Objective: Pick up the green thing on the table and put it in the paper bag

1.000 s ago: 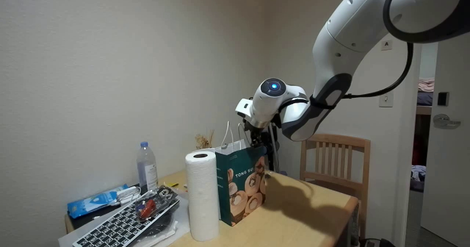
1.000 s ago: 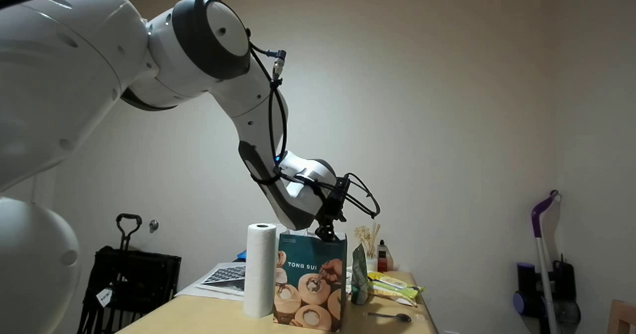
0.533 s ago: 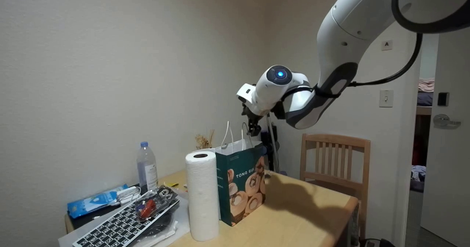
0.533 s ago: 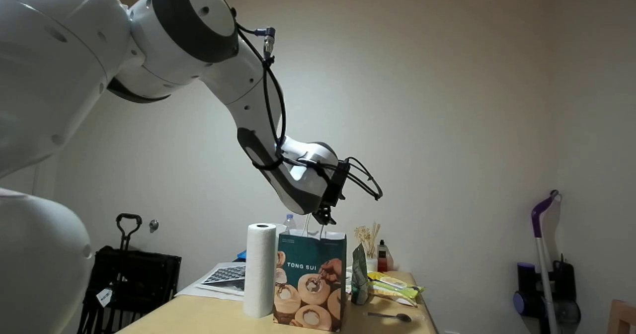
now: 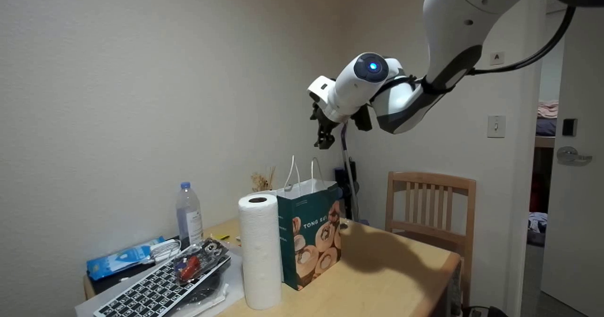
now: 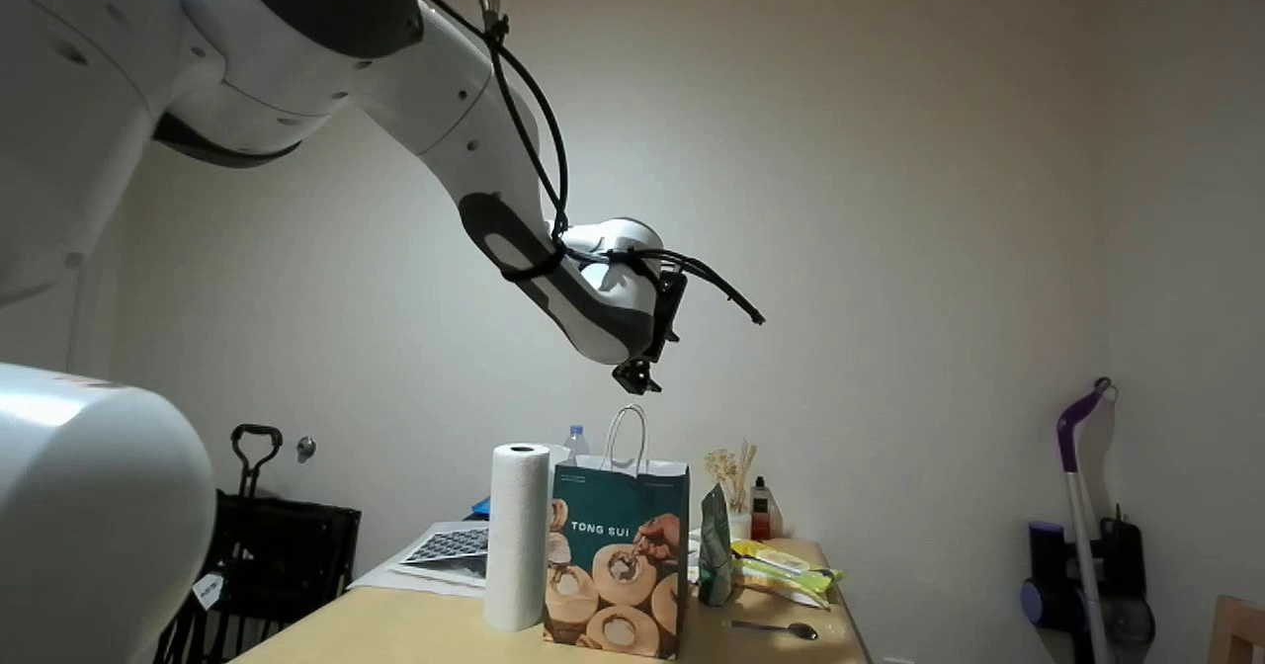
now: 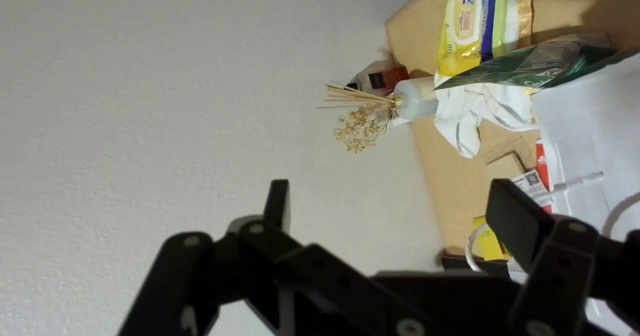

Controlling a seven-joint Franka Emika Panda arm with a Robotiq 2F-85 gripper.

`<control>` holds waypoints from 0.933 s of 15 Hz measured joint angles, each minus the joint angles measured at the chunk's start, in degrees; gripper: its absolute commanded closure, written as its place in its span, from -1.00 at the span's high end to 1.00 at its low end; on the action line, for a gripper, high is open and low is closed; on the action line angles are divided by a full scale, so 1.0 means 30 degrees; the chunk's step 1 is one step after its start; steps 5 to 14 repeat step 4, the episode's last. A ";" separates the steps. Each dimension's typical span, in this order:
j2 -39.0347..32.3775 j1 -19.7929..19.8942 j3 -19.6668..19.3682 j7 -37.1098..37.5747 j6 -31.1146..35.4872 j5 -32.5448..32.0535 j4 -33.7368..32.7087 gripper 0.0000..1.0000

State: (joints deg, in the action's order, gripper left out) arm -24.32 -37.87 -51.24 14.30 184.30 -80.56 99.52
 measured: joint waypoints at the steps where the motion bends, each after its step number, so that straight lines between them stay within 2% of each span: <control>1: 0.0041 -0.0262 -0.0210 0.0212 -0.0004 -0.0180 0.0041 1.00; 14: 0.0048 -0.0376 -0.0301 0.0243 -0.0006 -0.0207 0.0172 1.00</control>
